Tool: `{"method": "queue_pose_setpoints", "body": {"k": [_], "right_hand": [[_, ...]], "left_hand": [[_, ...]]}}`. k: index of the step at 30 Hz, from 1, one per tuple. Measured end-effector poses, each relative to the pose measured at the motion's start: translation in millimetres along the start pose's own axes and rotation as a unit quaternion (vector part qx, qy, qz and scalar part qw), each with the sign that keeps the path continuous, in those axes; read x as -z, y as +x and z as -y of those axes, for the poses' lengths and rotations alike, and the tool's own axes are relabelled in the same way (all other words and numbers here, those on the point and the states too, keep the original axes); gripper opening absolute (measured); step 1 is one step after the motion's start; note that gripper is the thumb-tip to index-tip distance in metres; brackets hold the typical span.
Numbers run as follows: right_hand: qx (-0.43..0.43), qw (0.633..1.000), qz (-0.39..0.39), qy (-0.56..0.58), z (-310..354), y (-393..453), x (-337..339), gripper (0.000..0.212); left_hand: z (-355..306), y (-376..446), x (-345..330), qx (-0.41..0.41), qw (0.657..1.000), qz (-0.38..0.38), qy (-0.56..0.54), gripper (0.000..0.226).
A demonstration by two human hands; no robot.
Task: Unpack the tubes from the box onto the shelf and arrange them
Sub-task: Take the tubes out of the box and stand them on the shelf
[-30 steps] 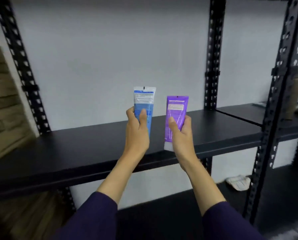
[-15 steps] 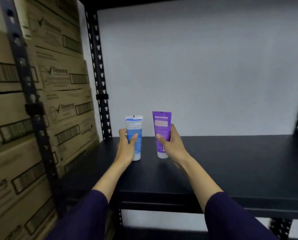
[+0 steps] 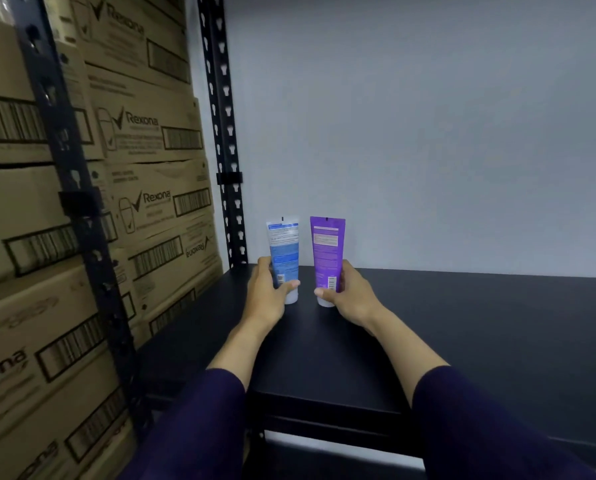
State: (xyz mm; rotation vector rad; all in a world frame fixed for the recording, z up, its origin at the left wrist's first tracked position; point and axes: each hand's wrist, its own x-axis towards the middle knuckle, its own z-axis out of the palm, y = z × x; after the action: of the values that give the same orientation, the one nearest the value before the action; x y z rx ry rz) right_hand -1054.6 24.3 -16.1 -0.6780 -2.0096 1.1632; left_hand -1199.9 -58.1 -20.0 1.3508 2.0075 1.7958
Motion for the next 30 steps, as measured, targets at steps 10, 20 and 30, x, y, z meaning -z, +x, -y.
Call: {"method": "queue_pose_setpoints", "body": {"k": [10, 20, 30], "right_hand": [[-0.018, 0.998, -0.054, -0.016, -6, 5, -6, 0.045], [0.007, 0.995, -0.053, -0.09, -11, 19, -14, 0.046], [0.003, 0.993, -0.065, -0.095, -19, 46, -26, 0.04]], "left_hand": [[2, -2, 1, 0.021, 1.0, -0.015, -0.003, 0.038], [15, 21, 6, 0.003, 0.999, 0.021, 0.034, 0.034], [29, 43, 7, 0.016, 0.999, 0.003, 0.039, 0.038]]}}
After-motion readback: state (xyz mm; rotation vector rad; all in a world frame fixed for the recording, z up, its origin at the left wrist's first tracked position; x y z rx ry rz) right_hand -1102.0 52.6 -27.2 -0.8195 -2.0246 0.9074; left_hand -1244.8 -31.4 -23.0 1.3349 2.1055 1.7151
